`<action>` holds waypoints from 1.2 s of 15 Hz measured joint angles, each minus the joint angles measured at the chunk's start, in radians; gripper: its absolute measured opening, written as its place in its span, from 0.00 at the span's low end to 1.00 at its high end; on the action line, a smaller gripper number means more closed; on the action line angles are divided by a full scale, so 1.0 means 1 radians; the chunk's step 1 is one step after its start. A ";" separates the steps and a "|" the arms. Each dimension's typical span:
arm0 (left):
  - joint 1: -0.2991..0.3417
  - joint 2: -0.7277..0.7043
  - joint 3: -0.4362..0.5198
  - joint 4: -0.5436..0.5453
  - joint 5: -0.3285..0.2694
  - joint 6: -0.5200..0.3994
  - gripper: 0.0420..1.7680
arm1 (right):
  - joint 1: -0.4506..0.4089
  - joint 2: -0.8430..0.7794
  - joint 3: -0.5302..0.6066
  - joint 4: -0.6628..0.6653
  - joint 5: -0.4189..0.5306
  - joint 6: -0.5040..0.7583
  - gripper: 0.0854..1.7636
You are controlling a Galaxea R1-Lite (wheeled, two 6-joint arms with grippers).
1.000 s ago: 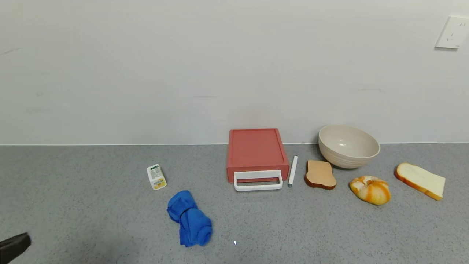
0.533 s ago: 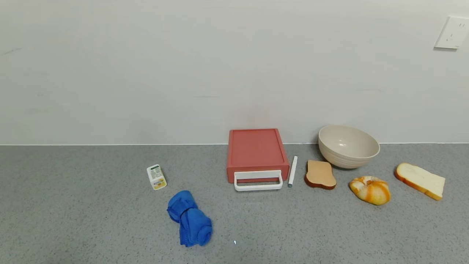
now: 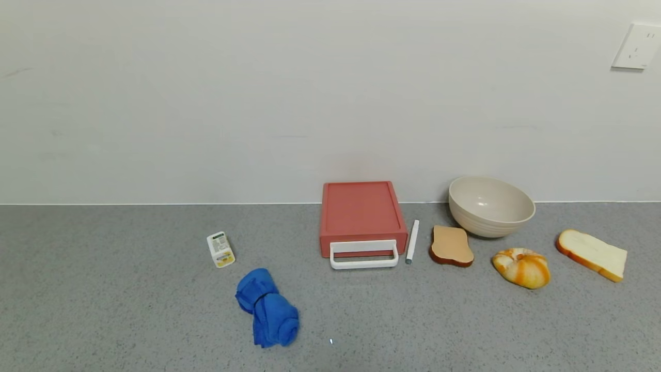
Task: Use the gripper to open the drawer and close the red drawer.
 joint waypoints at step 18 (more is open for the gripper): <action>0.136 -0.316 0.674 -0.592 -0.056 0.110 0.97 | 0.000 0.000 0.000 0.000 0.000 0.000 0.97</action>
